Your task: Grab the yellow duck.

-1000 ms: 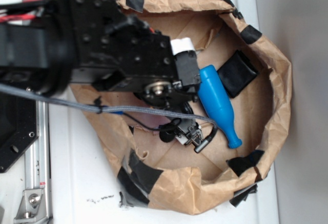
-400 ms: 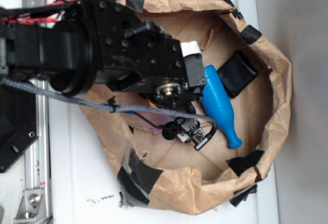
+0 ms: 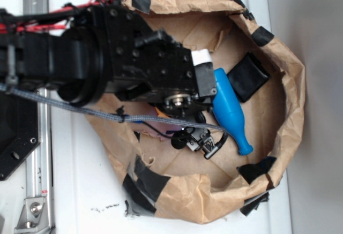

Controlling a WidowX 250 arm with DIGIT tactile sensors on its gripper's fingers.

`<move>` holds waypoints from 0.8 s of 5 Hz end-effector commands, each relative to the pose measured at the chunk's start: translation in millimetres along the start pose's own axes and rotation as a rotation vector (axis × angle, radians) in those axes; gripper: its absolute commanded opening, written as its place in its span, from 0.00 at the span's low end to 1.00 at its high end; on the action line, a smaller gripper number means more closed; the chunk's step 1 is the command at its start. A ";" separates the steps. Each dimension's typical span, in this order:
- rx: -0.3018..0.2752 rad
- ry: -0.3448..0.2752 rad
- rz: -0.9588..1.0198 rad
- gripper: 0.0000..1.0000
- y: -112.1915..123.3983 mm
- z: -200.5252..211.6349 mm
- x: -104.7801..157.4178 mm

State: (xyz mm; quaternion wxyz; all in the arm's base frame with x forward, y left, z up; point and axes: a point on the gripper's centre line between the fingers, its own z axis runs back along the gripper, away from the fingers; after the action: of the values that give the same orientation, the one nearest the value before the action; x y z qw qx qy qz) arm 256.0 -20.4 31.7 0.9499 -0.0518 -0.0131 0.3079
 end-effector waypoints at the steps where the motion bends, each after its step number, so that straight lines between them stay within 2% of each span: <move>1: -0.027 -0.006 -0.011 1.00 -14.1 4.3 -1.7; 2: -0.028 0.007 -0.016 1.00 -15.0 2.5 -3.0; 3: -0.026 -0.019 -0.032 1.00 -12.8 -12.3 -1.9; 4: -0.032 -0.010 -0.035 1.00 -2.0 -36.9 3.9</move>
State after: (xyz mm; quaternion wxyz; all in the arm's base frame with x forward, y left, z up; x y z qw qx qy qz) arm 260.3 -24.5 10.6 0.9515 -0.0661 -0.0164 0.3002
